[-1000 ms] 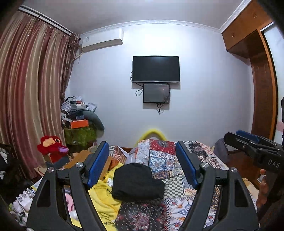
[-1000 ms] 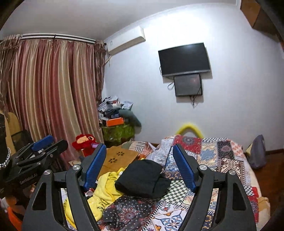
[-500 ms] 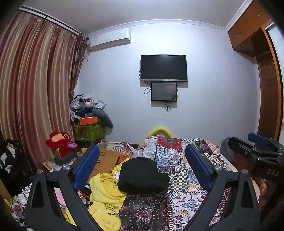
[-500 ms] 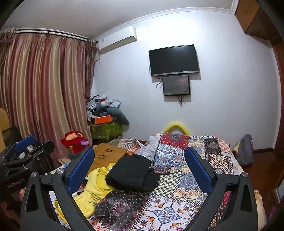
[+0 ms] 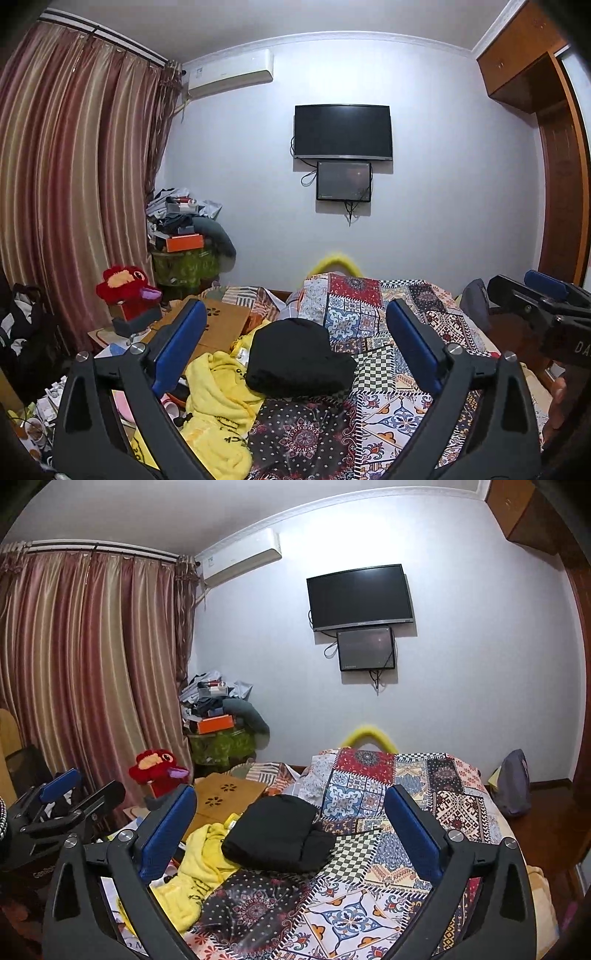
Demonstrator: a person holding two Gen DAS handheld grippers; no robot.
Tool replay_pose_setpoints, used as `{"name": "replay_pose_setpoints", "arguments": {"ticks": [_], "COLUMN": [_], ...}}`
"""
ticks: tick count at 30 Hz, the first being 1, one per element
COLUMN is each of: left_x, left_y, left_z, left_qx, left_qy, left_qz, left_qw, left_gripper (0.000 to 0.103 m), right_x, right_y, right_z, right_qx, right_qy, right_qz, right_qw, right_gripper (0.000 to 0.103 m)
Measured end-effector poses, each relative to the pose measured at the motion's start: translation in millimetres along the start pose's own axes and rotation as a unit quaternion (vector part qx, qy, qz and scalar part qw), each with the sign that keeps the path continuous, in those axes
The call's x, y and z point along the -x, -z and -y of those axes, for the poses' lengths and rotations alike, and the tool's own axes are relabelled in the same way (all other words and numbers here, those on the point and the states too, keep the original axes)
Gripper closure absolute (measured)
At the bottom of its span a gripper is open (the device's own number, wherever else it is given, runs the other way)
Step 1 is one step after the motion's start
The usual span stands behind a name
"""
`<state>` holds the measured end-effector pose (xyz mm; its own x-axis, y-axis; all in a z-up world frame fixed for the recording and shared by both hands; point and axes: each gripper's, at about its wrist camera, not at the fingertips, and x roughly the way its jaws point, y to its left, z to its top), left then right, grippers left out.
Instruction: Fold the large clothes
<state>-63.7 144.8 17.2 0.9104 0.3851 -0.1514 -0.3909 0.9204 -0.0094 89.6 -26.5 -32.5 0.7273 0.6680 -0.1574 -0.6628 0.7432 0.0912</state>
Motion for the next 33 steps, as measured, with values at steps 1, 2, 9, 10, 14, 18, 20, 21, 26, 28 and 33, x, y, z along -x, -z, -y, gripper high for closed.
{"name": "replay_pose_setpoints", "arguments": {"ticks": [1,2,9,10,14,18,20,21,26,28,33], "left_x": [-2,-4,-12,-12,-16,-16,-17,-17,-18,-18,-19], "left_y": [1,1,5,6,5,6,7,8,10,11,12], "left_z": [0,0,-1,-2,-2,-2,-1,-1,0,-1,-1], "left_qx": [0.001,0.002,0.007,0.008,0.01,0.011,0.01,0.01,0.01,0.011,0.012], "left_qy": [0.0,0.0,0.0,0.0,0.002,0.006,0.008,0.008,0.007,0.007,0.009], "left_qz": [-0.002,-0.004,-0.013,-0.013,-0.016,-0.019,-0.021,-0.021,-0.022,-0.022,-0.023], "left_qw": [1.0,1.0,0.9999,0.9999,0.9998,0.9998,0.9997,0.9997,0.9997,0.9997,0.9996], "left_gripper": [0.005,0.005,0.005,0.005,0.005,0.005,0.005,0.005,0.005,0.005,0.005], "right_x": [-1,-1,-4,-4,-3,-2,-2,-1,-2,-2,-3], "right_y": [0,0,2,2,0,0,0,0,0,0,1], "right_z": [0,0,1,1,2,2,2,2,2,2,2], "right_qx": [0.0,-0.001,-0.002,-0.002,-0.004,-0.003,-0.003,-0.002,-0.003,-0.002,-0.002], "right_qy": [0.0,0.0,0.002,0.002,0.003,0.003,0.002,0.002,0.001,0.001,0.002], "right_qz": [-0.002,-0.004,-0.014,-0.015,-0.015,-0.015,-0.016,-0.017,-0.019,-0.02,-0.022], "right_qw": [1.0,1.0,1.0,1.0,1.0,1.0,1.0,1.0,1.0,1.0,1.0], "right_gripper": [0.002,0.002,0.002,0.002,0.002,0.002,0.002,0.002,0.002,0.002,0.002]}}
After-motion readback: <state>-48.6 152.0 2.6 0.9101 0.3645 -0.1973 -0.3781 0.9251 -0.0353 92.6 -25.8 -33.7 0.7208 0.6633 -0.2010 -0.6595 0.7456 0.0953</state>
